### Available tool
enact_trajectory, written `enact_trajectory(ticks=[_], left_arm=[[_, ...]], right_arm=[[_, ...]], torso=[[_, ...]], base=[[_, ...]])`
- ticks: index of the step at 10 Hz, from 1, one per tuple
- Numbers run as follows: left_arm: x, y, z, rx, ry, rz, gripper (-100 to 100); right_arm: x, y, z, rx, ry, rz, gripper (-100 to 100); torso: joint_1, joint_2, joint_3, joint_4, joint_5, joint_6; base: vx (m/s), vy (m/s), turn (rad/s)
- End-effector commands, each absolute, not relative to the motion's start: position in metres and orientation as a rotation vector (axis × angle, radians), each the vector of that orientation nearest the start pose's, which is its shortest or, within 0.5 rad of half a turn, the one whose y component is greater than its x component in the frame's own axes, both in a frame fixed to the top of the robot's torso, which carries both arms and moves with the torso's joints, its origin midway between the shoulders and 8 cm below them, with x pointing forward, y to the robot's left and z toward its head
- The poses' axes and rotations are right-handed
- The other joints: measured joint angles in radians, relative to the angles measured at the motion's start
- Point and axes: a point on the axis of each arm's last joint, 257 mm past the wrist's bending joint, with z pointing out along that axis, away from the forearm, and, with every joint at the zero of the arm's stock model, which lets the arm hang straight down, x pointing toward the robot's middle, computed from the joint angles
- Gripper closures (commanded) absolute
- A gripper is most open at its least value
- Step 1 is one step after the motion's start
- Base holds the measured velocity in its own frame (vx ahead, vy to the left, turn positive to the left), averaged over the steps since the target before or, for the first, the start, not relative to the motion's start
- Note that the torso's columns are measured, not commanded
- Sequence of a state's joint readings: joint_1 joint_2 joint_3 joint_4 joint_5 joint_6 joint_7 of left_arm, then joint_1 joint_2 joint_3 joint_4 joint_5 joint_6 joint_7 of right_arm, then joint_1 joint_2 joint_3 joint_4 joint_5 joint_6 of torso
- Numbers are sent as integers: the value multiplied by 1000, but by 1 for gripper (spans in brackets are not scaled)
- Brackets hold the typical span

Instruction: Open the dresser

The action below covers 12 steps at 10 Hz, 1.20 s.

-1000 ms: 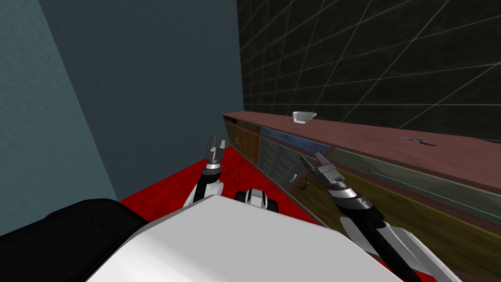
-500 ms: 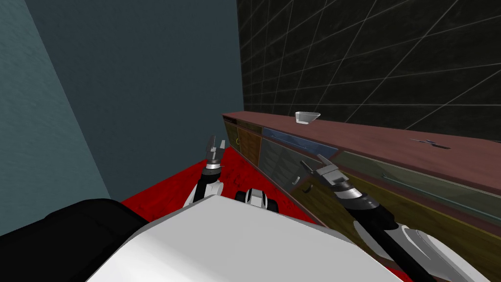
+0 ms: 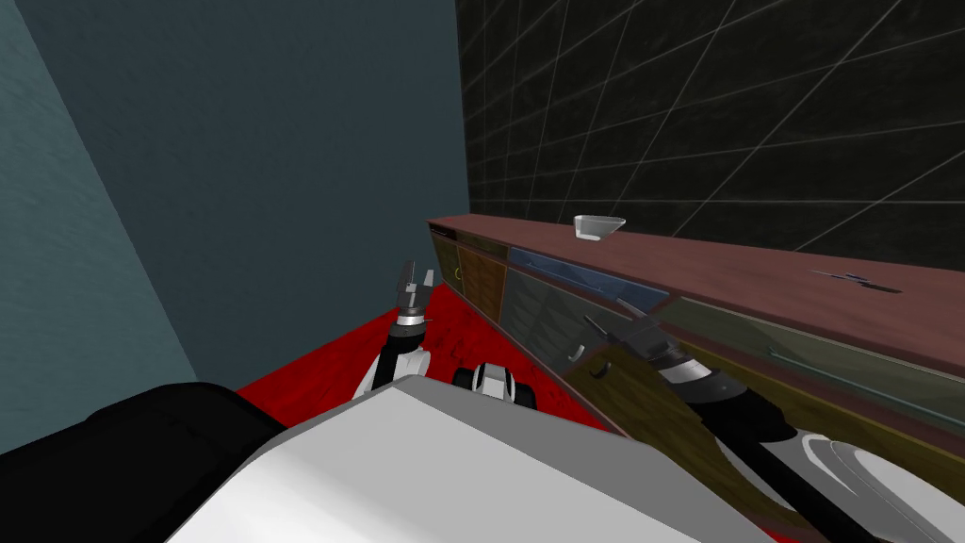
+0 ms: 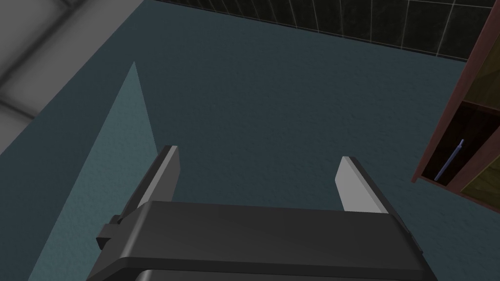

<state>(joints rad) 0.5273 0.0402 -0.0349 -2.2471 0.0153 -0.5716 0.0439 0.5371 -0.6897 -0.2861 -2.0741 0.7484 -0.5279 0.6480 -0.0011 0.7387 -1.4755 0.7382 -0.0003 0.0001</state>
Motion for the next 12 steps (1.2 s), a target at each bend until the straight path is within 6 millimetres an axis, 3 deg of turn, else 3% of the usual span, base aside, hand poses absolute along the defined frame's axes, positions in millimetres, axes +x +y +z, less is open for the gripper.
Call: enact_trajectory(ticks=[1,2,7,12], left_arm=[[338,268,14,-651,616,-1384,0],[338,268,14,-651,616,-1384,0],[338,268,14,-651,616,-1384,0],[338,268,14,-651,616,-1384,0]], right_arm=[[383,-340,-108,-966,1279,-307,-100],[383,-340,-109,-974,1279,-313,-100],[393,-387,-117,-1280,1235,-607,-100],[400,-419,-113,-1491,1167,-801,-100]], torso=[[1,-1,-1,0,0,0],[2,-1,-1,0,0,0],[2,-2,-1,-1,1,0],[1,-1,0,0,0,0]], base=[[64,56,-20],[39,42,-3],[51,51,-16],[40,42,-11]])
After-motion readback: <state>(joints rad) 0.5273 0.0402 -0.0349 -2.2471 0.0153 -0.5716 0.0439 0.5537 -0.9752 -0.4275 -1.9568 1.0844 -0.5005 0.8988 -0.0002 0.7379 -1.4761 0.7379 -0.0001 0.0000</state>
